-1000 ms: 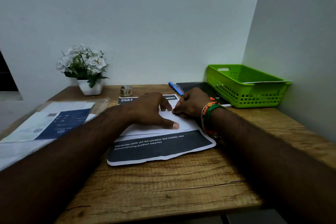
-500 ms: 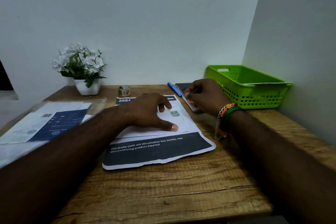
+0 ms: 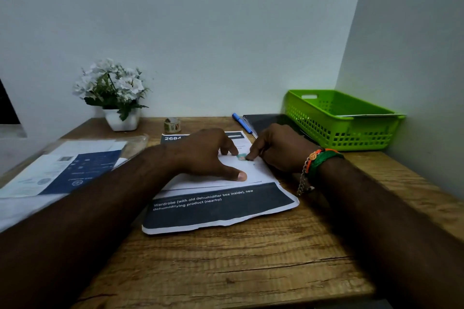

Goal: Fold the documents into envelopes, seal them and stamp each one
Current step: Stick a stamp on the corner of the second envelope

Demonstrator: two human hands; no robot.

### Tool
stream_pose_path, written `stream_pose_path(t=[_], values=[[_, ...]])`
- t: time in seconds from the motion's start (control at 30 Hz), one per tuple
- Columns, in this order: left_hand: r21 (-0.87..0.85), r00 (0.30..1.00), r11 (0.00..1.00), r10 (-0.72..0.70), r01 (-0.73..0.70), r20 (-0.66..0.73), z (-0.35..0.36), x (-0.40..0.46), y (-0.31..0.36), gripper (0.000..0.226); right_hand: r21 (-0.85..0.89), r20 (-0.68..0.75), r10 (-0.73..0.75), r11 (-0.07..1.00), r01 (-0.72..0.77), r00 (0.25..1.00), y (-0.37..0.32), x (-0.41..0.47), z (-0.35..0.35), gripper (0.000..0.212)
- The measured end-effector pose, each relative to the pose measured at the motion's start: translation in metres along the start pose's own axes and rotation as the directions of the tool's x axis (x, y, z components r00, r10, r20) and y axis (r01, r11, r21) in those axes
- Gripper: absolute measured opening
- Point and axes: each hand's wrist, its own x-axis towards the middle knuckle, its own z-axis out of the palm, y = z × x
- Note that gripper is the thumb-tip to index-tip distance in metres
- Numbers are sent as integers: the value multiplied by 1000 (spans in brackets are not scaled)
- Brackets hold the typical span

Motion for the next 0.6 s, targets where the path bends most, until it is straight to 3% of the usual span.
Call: stream_pose_path(t=[0.23, 0.4, 0.6], values=[[-18, 1000, 1000, -18, 18, -18, 4, 1, -4, 70, 168, -150, 35, 986, -9, 988, 4, -3, 3, 40], [-11, 999, 1000, -21, 21, -28, 5, 3, -6, 74, 34, -63, -63, 997, 65, 996, -3, -2, 15, 42], [-4, 999, 1000, -18, 18, -31, 5, 3, -4, 75, 142, -37, -93, 985, 98, 995, -3, -4, 7, 56]])
